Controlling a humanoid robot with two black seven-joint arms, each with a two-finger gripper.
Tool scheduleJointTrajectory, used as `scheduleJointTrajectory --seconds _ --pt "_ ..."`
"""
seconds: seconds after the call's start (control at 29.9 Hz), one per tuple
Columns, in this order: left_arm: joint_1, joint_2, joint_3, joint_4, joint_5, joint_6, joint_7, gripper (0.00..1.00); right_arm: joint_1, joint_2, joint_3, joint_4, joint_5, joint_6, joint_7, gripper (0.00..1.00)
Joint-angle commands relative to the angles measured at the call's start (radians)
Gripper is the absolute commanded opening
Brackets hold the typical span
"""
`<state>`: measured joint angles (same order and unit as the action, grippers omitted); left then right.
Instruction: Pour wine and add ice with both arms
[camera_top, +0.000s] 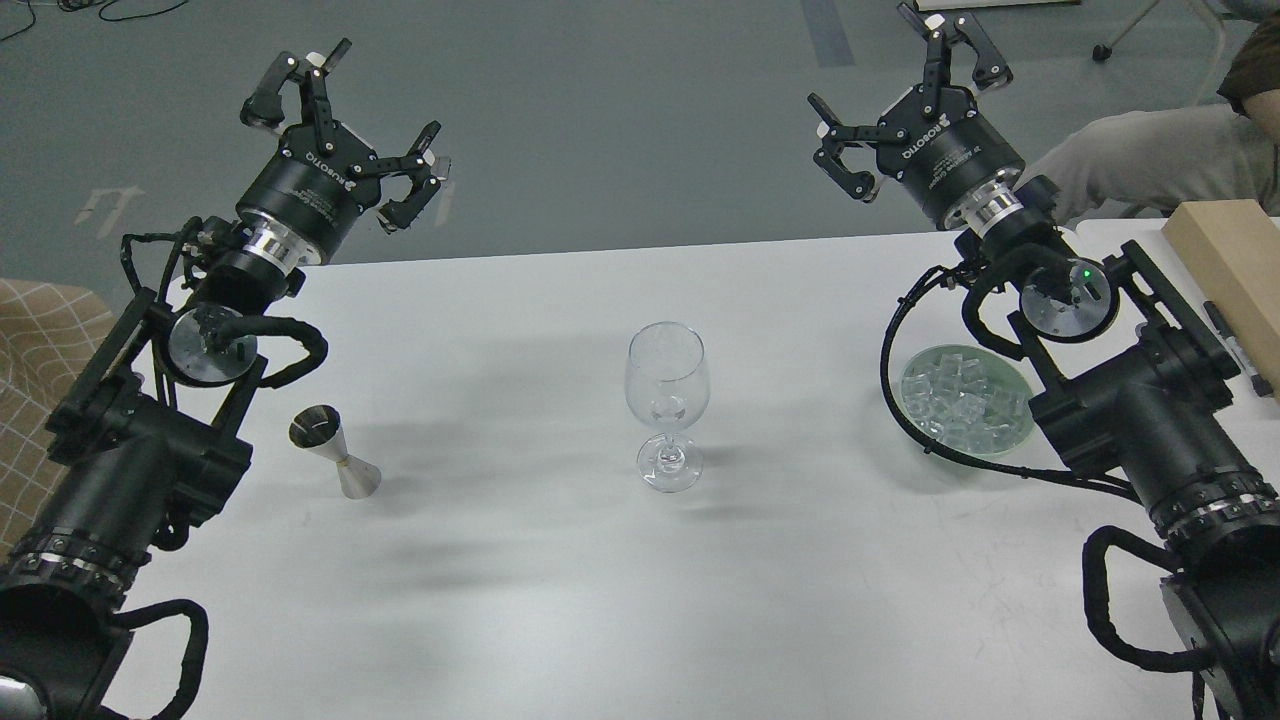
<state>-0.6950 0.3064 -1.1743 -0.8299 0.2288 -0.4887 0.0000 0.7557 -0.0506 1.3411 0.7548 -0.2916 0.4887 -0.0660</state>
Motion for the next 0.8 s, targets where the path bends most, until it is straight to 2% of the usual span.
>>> scheduleJointTrajectory --seconds 0.0,0.77 --pt "0.000 0.000 -0.001 0.000 0.001 0.000 0.000 0.98 0.001 0.000 0.001 0.000 0.000 0.000 0.000 1.00" --pt "0.002 -0.004 -0.004 -0.011 -0.002 0.000 0.005 0.98 0.002 -0.002 0.001 0.000 0.000 0.000 0.000 1.00"
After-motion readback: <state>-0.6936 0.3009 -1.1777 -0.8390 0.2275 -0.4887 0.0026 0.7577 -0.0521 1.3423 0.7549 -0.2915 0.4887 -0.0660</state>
